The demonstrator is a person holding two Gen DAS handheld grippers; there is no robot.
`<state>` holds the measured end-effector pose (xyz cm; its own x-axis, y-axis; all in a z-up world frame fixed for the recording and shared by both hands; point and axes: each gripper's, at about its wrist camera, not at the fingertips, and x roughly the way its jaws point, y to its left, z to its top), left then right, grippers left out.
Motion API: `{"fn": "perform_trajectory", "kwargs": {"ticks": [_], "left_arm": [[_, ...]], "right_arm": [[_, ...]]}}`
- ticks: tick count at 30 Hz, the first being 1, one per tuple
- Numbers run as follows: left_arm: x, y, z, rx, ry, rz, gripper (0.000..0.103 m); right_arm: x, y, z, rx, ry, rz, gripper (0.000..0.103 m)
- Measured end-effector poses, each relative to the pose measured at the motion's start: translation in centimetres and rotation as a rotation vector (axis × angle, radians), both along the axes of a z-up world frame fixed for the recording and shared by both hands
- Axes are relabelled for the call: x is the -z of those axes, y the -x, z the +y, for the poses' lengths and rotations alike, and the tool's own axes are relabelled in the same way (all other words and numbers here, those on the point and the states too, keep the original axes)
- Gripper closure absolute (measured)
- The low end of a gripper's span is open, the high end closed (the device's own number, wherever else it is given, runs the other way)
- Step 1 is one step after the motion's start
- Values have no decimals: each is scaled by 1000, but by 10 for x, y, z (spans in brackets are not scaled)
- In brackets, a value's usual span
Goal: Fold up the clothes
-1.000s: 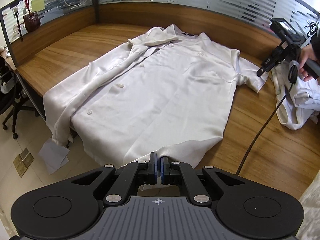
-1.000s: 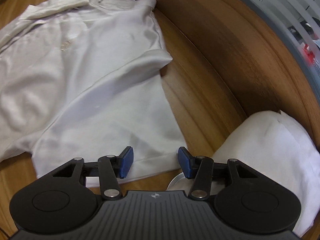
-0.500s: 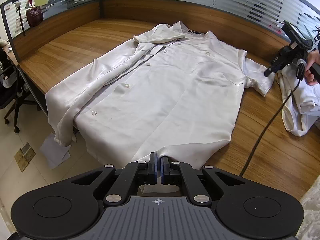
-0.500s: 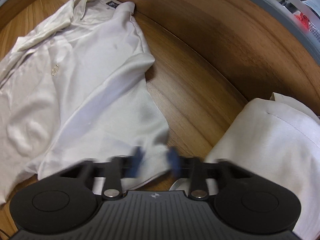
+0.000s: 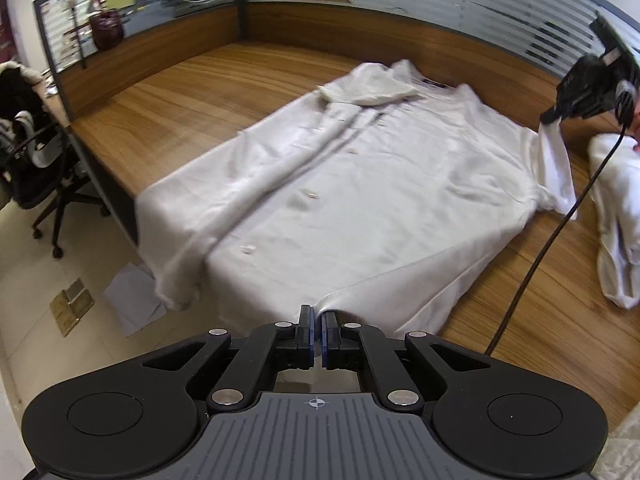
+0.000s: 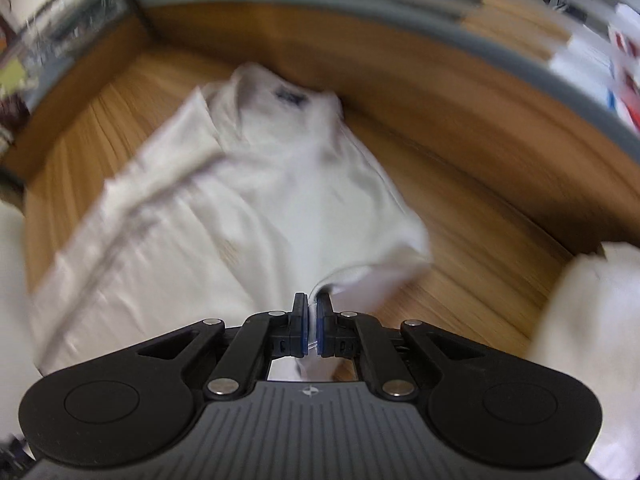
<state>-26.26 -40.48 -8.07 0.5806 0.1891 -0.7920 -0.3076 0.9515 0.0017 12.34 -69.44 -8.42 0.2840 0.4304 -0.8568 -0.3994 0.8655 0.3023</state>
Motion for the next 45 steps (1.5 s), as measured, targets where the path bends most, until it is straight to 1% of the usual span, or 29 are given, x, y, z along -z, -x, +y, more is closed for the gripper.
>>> {"fn": "perform_trajectory", "kwargs": {"ticks": [3,7,11,14,20,23,25,26,27,28,29,30,31,34,39,42,45], "left_arm": [[-1,-2,18,-32,3,-4,98],[-5,-8,47,-41,1,-7,98],[-9,-16,77,-19,-7,-19,98],[-10,-21,100,17,1,-7,98],[-5,-26,134,97,25,40,98],[1,-31,150,92,56,56,98],[10,-37,160,81,87,86,95],[12,-39,163,73,97,92,94],[15,-40,167,64,107,97,89],[17,-41,170,63,112,96,80],[17,-42,173,64,107,91,74],[17,-43,176,66,102,86,64],[17,-44,179,74,94,81,59],[19,-49,187,111,85,81,54],[23,-57,202,180,84,99,52],[22,-65,212,224,82,93,51],[18,-77,221,266,88,77,50]], "right_arm": [[-14,-18,28,7,-33,-10,98],[-21,-44,68,11,-31,-31,98],[-22,-71,112,25,-25,-47,98],[-21,-91,146,36,-23,-55,98],[-16,-119,207,44,7,-46,98],[-6,-126,226,29,47,-30,98],[2,-129,237,15,76,-17,94],[4,-129,241,9,84,-17,91],[6,-128,244,5,90,-20,79],[5,-125,245,6,91,-30,73],[3,-123,245,6,90,-42,66],[1,-117,242,4,87,-54,65],[-1,-109,237,8,88,-58,65],[-9,-86,223,19,89,-71,65],[-20,-46,198,38,91,-92,64],[-28,-23,184,50,93,-105,59],[-31,6,170,65,90,-110,58]]}}
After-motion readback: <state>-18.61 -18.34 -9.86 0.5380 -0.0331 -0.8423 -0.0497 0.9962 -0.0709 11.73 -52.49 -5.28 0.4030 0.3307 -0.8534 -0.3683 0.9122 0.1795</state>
